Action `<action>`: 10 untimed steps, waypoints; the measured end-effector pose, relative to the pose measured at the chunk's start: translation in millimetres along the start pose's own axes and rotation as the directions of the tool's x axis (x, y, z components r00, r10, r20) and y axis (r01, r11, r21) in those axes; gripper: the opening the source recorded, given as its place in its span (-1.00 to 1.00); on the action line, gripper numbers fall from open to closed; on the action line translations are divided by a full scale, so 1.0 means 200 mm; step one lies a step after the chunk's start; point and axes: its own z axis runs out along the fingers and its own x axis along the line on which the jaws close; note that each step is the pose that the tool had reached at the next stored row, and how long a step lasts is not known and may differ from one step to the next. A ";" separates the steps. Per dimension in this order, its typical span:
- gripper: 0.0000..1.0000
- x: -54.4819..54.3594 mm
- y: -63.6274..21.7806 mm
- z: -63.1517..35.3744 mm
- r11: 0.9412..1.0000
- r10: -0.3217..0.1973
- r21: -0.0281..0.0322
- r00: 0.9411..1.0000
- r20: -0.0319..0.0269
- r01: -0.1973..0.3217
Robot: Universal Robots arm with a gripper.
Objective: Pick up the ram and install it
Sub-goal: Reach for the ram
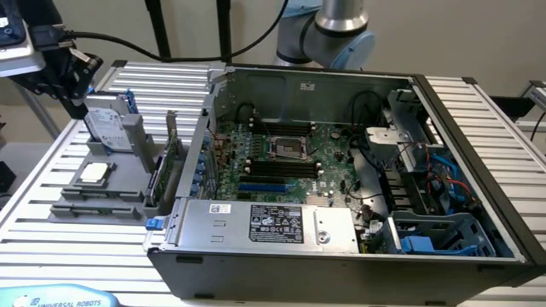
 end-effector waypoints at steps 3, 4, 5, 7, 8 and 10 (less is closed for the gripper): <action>-0.79 0.04 -0.015 0.019 1.000 0.000 0.000 1.000 -0.005 0.000; -0.79 0.05 -0.021 0.024 1.000 0.000 0.000 1.000 -0.005 0.000; -0.79 0.05 -0.028 0.027 1.000 0.000 0.000 1.000 -0.006 0.000; -0.79 0.06 -0.037 0.030 1.000 0.000 0.000 1.000 -0.006 0.000; -0.79 0.06 -0.040 0.030 1.000 0.000 0.000 1.000 -0.006 0.000; -0.79 0.06 -0.042 0.030 1.000 0.000 0.000 1.000 -0.006 0.000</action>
